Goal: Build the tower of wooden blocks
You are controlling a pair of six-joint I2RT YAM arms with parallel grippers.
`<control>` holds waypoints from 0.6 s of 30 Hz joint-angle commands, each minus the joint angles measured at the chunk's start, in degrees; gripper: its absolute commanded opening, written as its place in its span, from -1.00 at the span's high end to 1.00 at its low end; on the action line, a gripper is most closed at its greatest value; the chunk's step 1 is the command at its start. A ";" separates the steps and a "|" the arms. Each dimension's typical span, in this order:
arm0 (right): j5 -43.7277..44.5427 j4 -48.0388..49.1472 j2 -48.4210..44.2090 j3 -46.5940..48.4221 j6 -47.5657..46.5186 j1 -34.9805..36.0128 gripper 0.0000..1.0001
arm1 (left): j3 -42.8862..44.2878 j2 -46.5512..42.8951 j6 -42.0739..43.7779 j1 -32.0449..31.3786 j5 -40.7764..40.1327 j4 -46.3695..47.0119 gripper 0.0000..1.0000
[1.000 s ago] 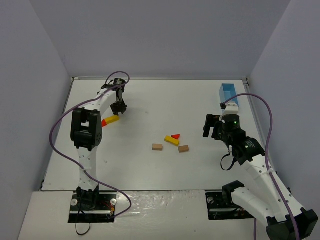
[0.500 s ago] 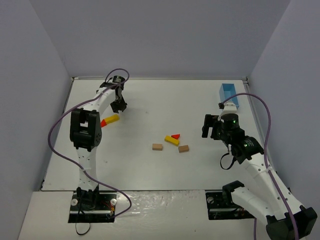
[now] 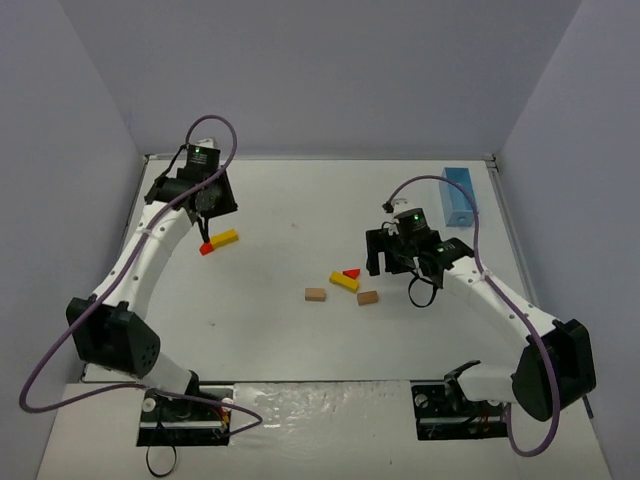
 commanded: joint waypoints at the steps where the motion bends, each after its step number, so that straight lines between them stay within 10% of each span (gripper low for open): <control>1: 1.15 5.40 6.99 4.73 -1.27 4.45 -0.56 | -9.31 -9.94 5.98 0.63 -0.22 1.04 0.52; 18: 5.70 12.49 22.10 8.34 4.53 6.06 -0.36 | -35.71 -28.54 6.55 1.13 4.49 7.87 0.52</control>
